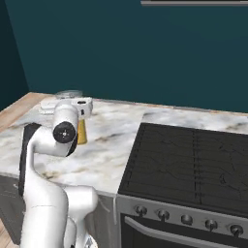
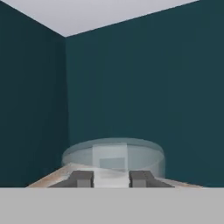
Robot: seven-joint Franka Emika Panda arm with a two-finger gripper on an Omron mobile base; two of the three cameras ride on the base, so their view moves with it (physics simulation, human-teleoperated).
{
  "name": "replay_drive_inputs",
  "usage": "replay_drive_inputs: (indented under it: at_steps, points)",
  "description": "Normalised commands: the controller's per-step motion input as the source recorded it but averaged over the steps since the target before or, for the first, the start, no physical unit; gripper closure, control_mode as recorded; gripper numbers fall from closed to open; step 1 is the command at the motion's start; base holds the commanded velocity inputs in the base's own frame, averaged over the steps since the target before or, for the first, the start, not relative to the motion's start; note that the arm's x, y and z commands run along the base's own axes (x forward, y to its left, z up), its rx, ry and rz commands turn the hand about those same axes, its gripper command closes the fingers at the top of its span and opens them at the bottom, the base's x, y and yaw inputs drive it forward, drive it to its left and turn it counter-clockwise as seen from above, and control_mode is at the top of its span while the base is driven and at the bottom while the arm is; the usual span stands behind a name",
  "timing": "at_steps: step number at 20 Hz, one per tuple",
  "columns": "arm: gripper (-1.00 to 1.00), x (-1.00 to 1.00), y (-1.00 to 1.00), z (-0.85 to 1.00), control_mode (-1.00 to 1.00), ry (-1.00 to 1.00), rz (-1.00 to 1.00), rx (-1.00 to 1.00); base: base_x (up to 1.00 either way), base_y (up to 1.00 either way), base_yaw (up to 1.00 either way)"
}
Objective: Place the pitcher and cup on the dining counter for serving.
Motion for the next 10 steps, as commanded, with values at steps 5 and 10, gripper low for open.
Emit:
replay_drive_inputs:
  at_steps: [5,10]
  points:
    - [1.0,0.33,-0.24,0.0,-1.0,0.24,0.44,0.09,0.0,0.0,0.0]
    - [1.0,0.29,-0.22,-0.12,-1.0,0.15,0.44,0.25,0.0,0.0,0.0]
